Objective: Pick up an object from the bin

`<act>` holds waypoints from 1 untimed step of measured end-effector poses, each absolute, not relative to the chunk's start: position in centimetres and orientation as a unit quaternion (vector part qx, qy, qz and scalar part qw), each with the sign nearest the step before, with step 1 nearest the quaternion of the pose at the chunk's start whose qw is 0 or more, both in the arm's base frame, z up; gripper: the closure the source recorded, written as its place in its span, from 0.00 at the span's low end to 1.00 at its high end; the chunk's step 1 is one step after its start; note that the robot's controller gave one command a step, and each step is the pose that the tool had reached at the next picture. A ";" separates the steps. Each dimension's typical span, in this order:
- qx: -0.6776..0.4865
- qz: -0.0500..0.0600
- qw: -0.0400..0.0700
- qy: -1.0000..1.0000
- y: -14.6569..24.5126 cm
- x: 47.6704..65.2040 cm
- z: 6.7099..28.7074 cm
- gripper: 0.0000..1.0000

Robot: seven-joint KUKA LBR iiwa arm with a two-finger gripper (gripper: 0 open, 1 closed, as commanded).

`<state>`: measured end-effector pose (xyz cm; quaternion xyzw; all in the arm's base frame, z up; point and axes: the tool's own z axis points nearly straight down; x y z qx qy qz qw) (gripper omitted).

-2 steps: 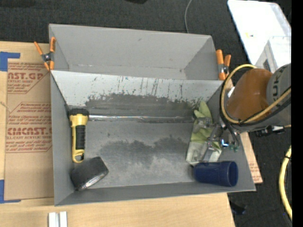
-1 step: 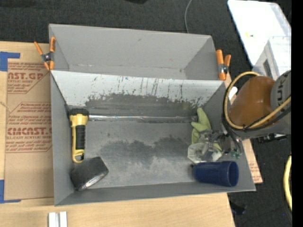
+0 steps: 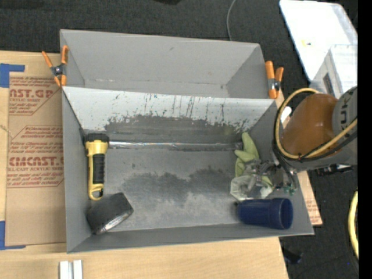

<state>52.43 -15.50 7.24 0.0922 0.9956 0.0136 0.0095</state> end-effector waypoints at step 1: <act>0.096 0.014 0.008 0.995 -15.4 51.9 14.0 1.00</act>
Offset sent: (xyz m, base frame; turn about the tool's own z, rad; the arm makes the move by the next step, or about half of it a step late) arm -0.0061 -0.0017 0.0493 0.0412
